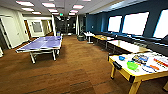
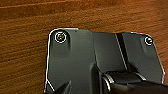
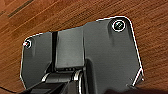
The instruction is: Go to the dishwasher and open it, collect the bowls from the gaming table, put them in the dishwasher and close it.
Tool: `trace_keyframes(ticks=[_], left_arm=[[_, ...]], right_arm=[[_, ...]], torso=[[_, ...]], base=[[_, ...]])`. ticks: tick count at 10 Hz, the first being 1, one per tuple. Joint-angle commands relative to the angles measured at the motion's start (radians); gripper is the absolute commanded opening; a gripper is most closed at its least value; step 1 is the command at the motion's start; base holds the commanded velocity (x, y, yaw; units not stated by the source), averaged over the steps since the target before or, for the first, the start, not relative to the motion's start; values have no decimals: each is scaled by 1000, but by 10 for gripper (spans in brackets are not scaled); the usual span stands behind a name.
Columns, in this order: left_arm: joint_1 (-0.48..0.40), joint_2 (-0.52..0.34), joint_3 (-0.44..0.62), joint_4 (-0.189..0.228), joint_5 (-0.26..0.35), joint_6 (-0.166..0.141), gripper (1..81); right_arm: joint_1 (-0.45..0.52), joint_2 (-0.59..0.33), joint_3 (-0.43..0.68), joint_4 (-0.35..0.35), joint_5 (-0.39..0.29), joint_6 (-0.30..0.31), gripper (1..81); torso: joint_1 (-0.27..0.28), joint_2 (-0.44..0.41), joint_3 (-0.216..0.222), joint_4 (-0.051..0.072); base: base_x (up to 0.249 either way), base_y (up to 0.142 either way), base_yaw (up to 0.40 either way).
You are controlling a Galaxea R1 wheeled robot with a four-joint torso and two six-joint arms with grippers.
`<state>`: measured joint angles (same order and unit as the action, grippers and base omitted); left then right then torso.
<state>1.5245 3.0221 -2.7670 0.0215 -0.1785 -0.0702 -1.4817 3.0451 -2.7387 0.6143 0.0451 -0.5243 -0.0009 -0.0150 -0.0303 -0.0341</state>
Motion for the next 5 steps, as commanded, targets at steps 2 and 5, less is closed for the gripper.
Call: trace_keyframes(ticks=[2,5], left_arm=[[-48,-2,-2,32,44,7,811],[-49,2,-5,35,45,7,811]], right_arm=[[59,5,2,-1,-64,-5,811],[60,5,1,-1,-64,-5,811]], torso=[[1,0,0,0],[1,0,0,0]], base=[[0,0,-381],[0,0,-381]])
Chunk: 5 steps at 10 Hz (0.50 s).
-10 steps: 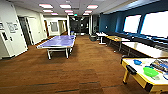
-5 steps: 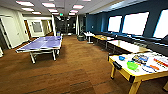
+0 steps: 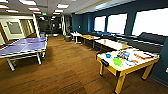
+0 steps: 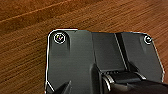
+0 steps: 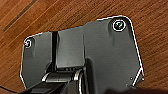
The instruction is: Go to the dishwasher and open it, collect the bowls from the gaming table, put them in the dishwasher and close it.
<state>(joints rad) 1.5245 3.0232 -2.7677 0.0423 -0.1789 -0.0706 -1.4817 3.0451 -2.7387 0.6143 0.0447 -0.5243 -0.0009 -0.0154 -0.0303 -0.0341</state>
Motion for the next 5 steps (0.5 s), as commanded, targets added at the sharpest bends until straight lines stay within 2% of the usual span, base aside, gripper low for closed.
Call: trace_keyframes(ticks=[1,5], left_arm=[[-49,1,-4,14,45,8,811],[-49,1,-4,14,44,8,811]], right_arm=[[59,5,1,-1,-62,-5,811],[62,5,4,-1,-62,-5,811]], torso=[[1,0,0,0],[1,0,0,0]], base=[[0,0,-381],[0,0,-381]])
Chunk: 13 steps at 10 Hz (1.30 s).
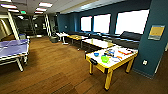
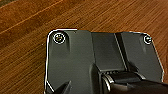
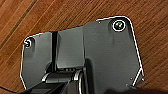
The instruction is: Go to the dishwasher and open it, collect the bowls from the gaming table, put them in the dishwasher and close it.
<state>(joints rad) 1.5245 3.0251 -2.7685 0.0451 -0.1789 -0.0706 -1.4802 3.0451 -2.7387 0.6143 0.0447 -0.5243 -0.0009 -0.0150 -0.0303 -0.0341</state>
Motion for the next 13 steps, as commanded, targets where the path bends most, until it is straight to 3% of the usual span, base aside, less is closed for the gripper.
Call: trace_keyframes(ticks=[1,12,13], left_arm=[[-49,-1,-3,12,44,8,811],[-49,0,-3,12,44,8,811],[-49,-1,-3,12,42,8,811]], right_arm=[[60,5,5,-1,-62,-5,811],[63,10,5,-1,-62,-5,811],[62,10,5,-1,-63,-5,811]], torso=[[1,0,0,0],[1,0,0,0],[1,0,0,0]], base=[[0,0,-381],[0,0,-381],[76,-285,0]])
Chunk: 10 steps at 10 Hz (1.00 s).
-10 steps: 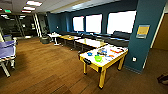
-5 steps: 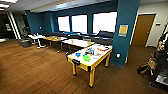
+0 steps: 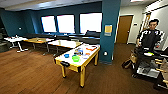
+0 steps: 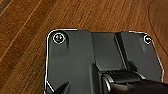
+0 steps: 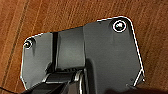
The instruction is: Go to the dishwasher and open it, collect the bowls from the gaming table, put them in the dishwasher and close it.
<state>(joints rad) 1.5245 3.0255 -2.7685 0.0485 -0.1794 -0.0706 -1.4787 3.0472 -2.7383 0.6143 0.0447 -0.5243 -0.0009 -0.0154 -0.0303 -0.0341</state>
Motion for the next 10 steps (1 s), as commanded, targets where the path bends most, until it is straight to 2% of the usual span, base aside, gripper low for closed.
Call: trace_keyframes(ticks=[1,3,10], left_arm=[[-49,-2,-3,7,43,8,811],[-48,0,-3,8,43,8,811],[-48,1,-3,8,40,8,811]], right_arm=[[62,8,5,-1,-63,-5,811],[62,9,5,-1,-63,-5,811],[62,11,3,-1,-63,-3,811]], torso=[[1,0,0,0],[1,0,0,0],[1,0,0,0]], base=[[76,-242,0],[38,-146,0],[9,0,0]])
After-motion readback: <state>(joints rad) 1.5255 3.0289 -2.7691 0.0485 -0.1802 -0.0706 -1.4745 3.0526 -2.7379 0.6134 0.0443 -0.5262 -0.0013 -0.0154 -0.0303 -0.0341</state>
